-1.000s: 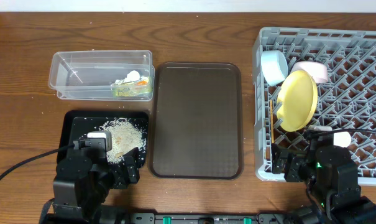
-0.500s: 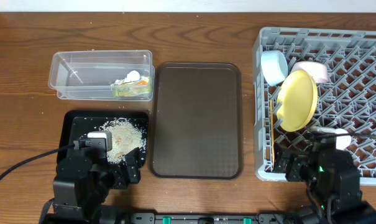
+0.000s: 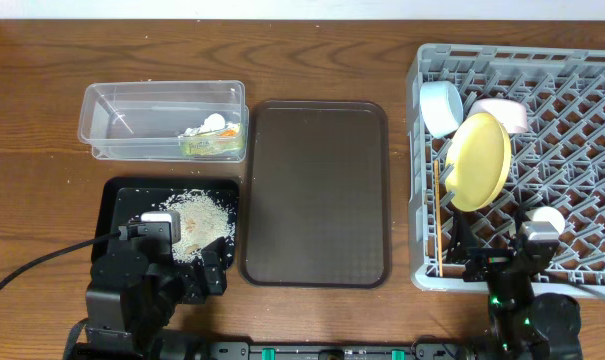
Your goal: Sort waste into correct bins and load items into the dishwasher rack
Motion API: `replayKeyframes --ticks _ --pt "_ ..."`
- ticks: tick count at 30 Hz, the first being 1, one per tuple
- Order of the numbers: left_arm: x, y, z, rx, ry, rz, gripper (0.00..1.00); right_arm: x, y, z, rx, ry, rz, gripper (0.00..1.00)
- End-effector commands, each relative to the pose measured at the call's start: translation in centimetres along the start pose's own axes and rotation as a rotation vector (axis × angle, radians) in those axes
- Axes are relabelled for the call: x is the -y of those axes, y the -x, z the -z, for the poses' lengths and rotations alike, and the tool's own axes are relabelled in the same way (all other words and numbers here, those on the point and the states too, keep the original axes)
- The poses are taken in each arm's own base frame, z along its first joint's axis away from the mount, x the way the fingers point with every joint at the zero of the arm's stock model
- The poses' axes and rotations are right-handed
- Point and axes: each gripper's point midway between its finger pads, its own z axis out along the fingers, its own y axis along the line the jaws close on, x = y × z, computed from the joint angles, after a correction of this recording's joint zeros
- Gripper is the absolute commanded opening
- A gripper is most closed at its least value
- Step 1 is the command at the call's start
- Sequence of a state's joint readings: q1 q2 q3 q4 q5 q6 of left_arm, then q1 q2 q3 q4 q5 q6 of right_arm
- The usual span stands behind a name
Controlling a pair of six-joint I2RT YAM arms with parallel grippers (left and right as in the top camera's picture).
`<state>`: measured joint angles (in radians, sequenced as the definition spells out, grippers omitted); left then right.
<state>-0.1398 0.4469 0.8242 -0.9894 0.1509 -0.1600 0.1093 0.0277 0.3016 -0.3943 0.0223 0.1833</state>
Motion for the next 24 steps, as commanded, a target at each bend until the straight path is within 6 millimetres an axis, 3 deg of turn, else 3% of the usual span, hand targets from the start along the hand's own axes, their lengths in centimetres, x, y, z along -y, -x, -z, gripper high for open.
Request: replayKeyframes --ticks 1,8,14,24 --pt "-0.1 -0.2 -0.1 -0.003 0.003 -0.004 0.99 0.3 -0.6 -0.6 0.03 -0.003 0.088 0.99" --pt "-0.1 -0.2 -0.1 -0.003 0.003 -0.004 0.99 1.0 -1.5 -2.1 0.102 -0.015 0.144 0.99" --pt "-0.1 -0.2 -0.1 -0.003 0.003 -0.004 0.99 1.5 -5.4 -3.3 0.046 -0.008 0.142 0.99" --pt "-0.1 -0.2 -0.1 -0.003 0.003 -0.004 0.99 1.4 -5.3 -3.3 0.047 -0.003 0.142 0.99"
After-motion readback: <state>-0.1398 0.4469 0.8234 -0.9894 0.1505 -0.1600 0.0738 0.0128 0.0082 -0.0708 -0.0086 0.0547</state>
